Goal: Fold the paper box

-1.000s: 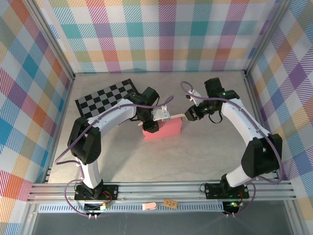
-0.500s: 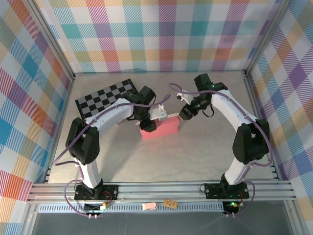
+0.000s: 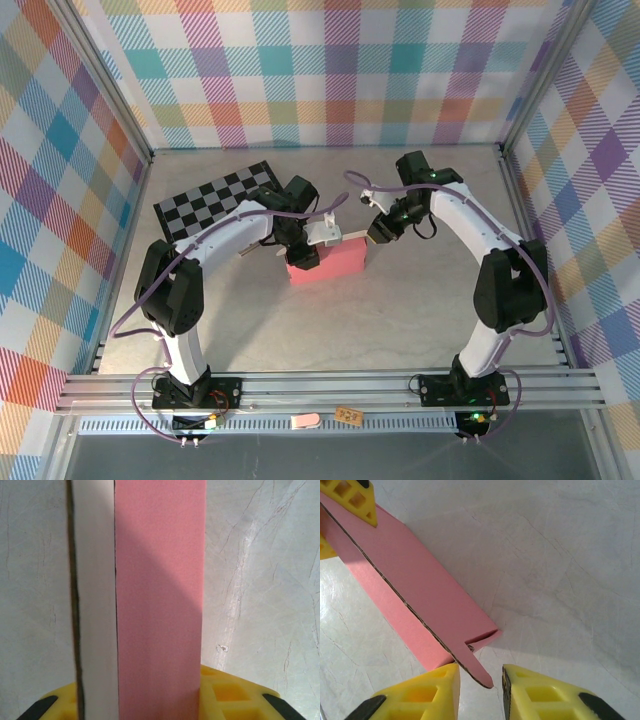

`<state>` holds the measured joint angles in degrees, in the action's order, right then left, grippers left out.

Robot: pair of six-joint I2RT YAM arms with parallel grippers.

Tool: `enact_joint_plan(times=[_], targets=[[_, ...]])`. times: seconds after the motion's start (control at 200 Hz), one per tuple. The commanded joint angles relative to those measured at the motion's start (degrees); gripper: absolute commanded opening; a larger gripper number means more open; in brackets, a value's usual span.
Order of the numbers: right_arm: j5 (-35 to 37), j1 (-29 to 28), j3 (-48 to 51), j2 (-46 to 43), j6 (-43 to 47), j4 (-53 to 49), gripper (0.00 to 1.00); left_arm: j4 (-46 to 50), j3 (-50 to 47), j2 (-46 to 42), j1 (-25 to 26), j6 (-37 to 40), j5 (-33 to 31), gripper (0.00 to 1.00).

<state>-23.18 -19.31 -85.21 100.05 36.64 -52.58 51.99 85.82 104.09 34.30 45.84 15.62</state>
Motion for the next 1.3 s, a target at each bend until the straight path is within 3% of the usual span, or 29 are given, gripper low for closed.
enact_joint_plan(times=[0.0,0.43,0.74,1.035,1.145,1.295], targets=[[-2.9,-0.8,-2.6,1.3,-0.5,-0.3,0.29,4.2,-0.9,3.0,-0.9,-0.1,-2.1,0.30],[-2.2,-2.0,-2.8,1.1,-2.6,-1.8,0.11,4.2,-0.1,3.6,-1.0,-0.8,-1.8,0.30],[-0.7,-2.2,-2.1,-0.5,-7.7,-2.5,0.14,4.4,1.1,4.1,-1.1,-1.8,-1.6,0.30],[0.2,-2.5,-1.7,-1.0,-8.1,-2.7,0.12,4.7,1.2,4.1,-1.1,-2.1,-1.4,0.30],[0.9,-2.5,-1.7,-1.0,-8.2,-2.8,0.19,4.9,1.4,4.1,-1.1,-2.2,-1.3,0.29],[1.6,-2.6,-1.0,-1.4,-8.5,-2.3,0.17,5.0,1.5,4.1,-1.1,-2.3,-1.2,0.29]])
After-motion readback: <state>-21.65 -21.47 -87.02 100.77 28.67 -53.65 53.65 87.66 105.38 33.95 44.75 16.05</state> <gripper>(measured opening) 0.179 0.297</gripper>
